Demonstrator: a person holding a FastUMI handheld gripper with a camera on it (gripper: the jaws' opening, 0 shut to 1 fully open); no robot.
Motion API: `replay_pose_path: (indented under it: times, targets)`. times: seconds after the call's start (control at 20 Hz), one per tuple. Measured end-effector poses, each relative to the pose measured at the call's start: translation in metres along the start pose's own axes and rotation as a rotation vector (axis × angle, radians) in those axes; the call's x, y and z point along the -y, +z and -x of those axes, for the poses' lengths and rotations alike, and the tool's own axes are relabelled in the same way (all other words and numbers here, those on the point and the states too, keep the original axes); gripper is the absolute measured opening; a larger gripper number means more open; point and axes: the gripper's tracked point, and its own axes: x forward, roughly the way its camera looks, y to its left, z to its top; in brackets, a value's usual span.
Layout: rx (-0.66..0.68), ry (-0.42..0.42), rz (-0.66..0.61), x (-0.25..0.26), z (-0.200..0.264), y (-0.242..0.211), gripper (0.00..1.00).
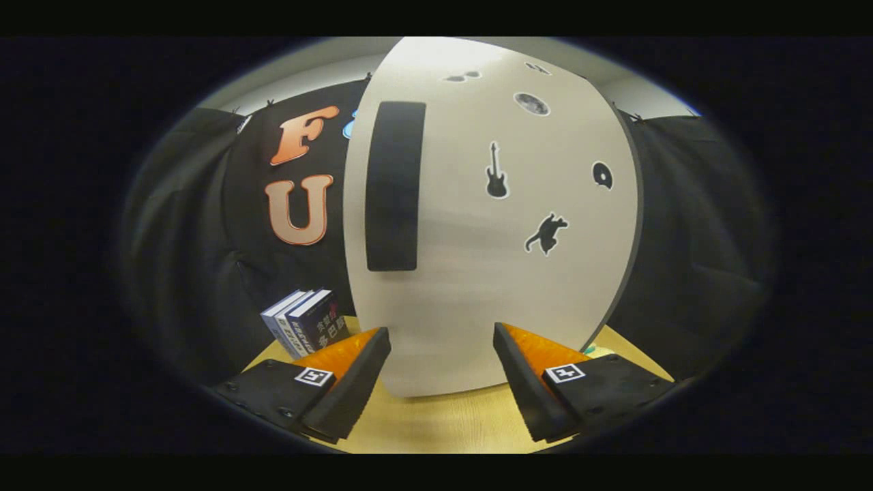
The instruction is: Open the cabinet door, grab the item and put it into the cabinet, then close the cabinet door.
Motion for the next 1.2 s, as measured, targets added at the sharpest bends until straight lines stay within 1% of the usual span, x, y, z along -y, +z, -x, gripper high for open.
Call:
replay_pose_path:
  times: [0.15, 0.35, 0.75, 1.0, 1.2]
  targets:
    - [0.026, -0.009, -0.009, 0.011, 0.026, 0.017, 0.97]
    - [0.051, -0.035, -0.020, 0.023, 0.049, 0.036, 0.97]
    - [0.059, -0.078, -0.051, 0.039, 0.079, 0.034, 0.97]
    - [0.086, -0.112, -0.070, 0.050, 0.094, 0.042, 0.97]
    - [0.100, -0.115, -0.075, 0.049, 0.101, 0.043, 0.97]
